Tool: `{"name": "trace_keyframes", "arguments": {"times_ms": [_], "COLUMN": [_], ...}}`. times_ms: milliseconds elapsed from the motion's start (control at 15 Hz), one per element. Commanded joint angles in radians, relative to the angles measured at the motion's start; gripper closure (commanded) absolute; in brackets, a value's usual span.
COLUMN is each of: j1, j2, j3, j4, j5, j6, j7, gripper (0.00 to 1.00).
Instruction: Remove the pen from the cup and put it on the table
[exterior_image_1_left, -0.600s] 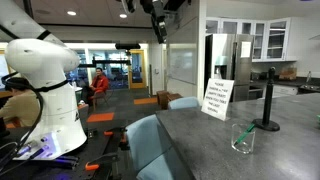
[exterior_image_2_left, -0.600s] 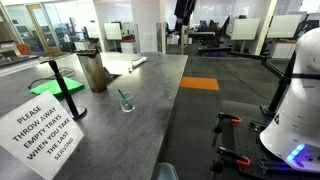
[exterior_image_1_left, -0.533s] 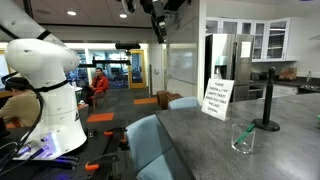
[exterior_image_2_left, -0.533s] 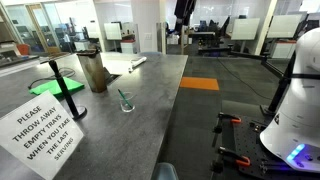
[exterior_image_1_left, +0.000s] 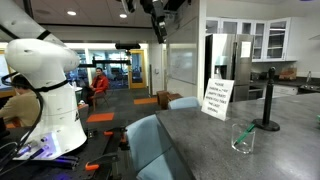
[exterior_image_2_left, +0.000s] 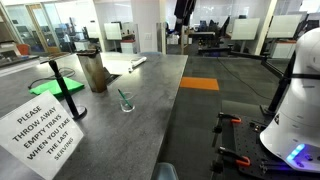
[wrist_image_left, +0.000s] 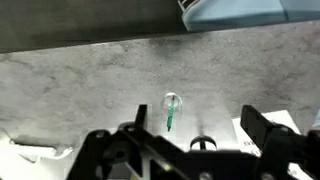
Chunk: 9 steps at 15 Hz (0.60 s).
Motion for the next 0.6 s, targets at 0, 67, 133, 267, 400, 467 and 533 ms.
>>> {"name": "trace_keyframes", "arguments": {"times_ms": [0,67,133,267,400,467,533], "j1": [0.021,0.021,0.027,0.021,0.018,0.015,0.012], "j2": [0.098,0.142,0.195,0.319,0.458,0.525,0.599], "j3": [-0.032,-0.037,-0.05,-0.062,-0.07,-0.073,-0.073], "j4": [0.051,0.062,0.082,0.125,0.186,0.222,0.261], "j5": [0.024,0.023,0.036,0.042,0.054,0.06,0.076], "j6": [0.041,0.09,0.124,0.223,0.307,0.334,0.379], "j7": [-0.04,-0.045,-0.059,-0.069,-0.081,-0.085,-0.065], "gripper": [0.0,0.0,0.0,0.0,0.0,0.0,0.0]}}
